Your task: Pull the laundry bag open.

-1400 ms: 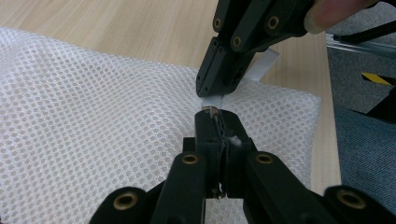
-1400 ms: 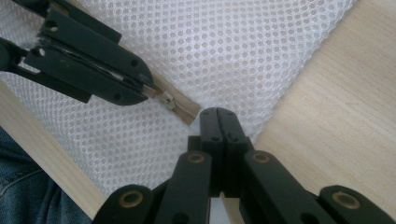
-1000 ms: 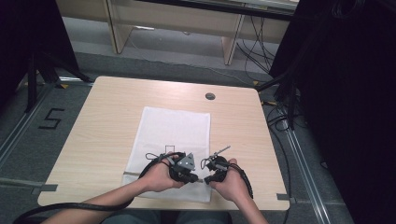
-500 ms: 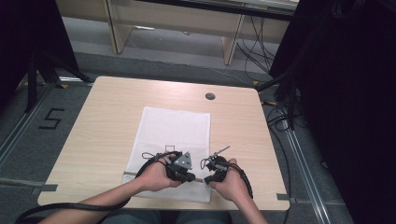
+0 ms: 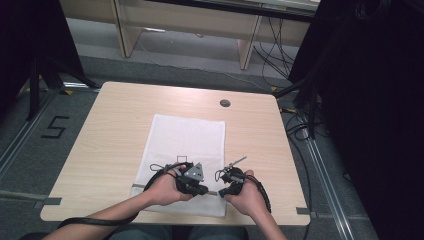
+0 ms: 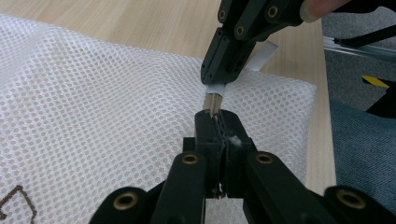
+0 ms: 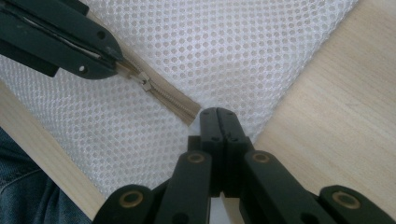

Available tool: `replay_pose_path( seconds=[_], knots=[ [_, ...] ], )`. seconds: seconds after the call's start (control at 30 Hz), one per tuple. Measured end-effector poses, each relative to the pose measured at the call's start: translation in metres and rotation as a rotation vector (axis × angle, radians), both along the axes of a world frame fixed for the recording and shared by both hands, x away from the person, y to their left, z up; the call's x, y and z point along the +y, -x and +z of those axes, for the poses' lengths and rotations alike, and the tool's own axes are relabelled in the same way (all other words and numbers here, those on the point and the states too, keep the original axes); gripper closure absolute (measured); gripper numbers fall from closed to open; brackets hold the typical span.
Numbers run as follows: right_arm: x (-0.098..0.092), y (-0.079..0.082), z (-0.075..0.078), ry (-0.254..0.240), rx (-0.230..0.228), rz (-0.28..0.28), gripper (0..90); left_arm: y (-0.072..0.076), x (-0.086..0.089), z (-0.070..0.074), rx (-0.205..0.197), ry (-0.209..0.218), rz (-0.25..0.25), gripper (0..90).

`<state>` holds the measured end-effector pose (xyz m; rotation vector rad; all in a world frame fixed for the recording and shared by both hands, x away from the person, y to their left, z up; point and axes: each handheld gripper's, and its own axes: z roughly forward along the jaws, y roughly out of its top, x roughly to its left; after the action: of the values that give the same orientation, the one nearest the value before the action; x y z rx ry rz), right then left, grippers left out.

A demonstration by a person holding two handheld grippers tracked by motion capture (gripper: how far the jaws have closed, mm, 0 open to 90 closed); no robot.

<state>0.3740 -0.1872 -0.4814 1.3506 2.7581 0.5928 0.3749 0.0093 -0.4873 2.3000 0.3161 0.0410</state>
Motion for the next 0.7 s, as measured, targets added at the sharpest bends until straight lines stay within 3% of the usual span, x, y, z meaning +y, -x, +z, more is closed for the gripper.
replay_pose_path(
  seconds=[0.23, 0.3, 0.5, 0.7],
  knots=[
    [-0.0003, 0.0001, -0.0001, -0.001, -0.002, 0.004, 90.0, 0.0011, -0.0005, 0.0006, 0.004, -0.001, 0.003, 87.5],
    [0.0004, 0.0006, 0.0004, 0.006, 0.006, -0.005, 90.0, 0.0003, 0.0008, 0.0019, -0.013, -0.019, -0.005, 87.5],
    [0.0026, 0.0012, 0.0011, 0.025, 0.004, 0.001, 90.0, 0.0, 0.0074, 0.0032, -0.002, -0.005, 0.006, 87.5],
    [0.0002, 0.0002, 0.0003, 0.004, -0.001, 0.007, 90.0, 0.0008, 0.0078, 0.0035, 0.002, -0.005, 0.01, 87.5]
  ],
)
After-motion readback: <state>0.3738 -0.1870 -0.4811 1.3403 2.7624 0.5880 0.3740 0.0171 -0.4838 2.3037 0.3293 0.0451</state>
